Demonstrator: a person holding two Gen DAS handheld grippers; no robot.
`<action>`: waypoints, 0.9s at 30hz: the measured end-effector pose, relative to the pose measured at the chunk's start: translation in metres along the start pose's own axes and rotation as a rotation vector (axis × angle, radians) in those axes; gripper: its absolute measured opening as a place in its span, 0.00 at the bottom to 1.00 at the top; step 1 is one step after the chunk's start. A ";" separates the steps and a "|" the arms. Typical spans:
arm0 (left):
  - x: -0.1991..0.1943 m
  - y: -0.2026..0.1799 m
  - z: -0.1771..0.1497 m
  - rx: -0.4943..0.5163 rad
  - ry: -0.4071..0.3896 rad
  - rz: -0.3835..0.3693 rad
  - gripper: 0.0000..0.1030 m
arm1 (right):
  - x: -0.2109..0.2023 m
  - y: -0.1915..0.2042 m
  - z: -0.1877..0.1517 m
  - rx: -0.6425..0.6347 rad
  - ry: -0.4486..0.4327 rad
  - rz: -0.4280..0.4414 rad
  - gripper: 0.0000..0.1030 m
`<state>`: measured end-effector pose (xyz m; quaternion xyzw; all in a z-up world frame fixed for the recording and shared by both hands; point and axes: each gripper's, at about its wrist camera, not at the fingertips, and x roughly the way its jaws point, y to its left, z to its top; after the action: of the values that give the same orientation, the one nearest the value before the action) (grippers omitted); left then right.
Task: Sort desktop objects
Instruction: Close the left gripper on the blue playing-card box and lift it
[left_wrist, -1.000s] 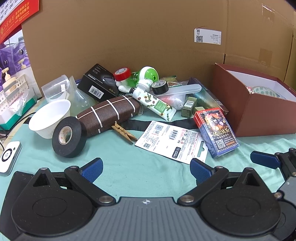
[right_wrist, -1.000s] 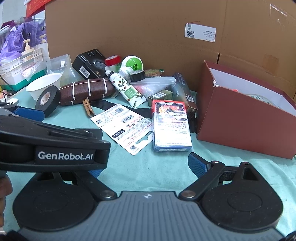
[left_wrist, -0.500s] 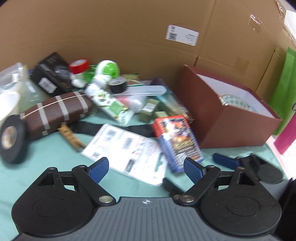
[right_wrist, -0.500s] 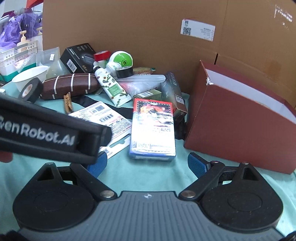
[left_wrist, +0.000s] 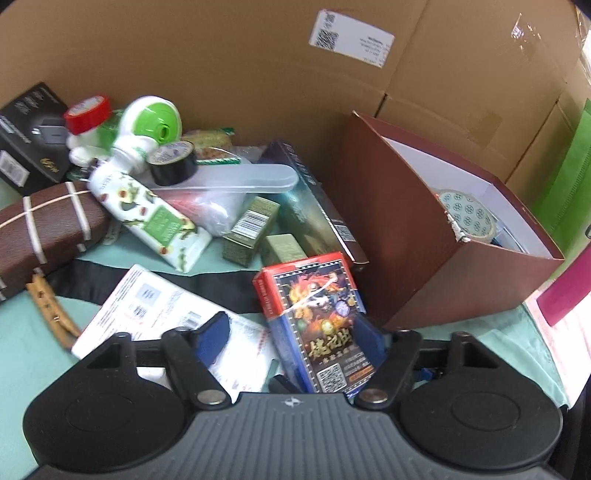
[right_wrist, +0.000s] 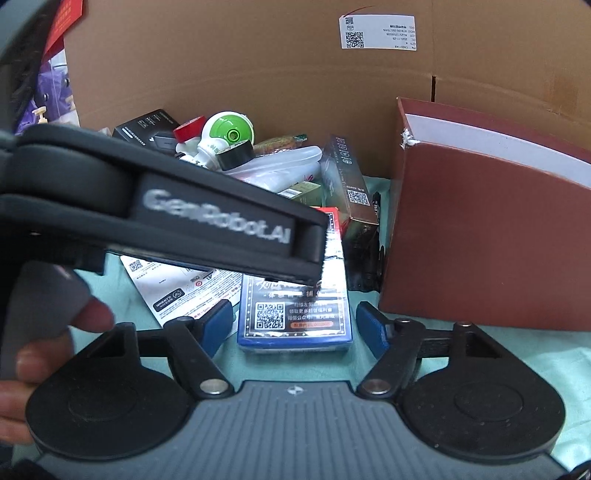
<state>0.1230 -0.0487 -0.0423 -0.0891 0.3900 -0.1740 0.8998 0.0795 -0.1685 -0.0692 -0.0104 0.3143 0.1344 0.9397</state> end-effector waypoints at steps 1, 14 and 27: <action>0.000 -0.001 0.000 0.007 -0.004 -0.007 0.67 | 0.001 0.000 0.000 0.001 0.000 0.001 0.67; -0.015 -0.014 -0.007 0.014 0.007 -0.022 0.50 | -0.006 0.005 -0.003 0.013 -0.007 -0.007 0.57; -0.068 -0.049 -0.017 0.074 -0.093 -0.017 0.50 | -0.055 0.016 -0.002 0.007 -0.086 -0.014 0.57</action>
<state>0.0556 -0.0679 0.0063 -0.0670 0.3401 -0.1915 0.9183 0.0323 -0.1665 -0.0369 -0.0036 0.2739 0.1272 0.9533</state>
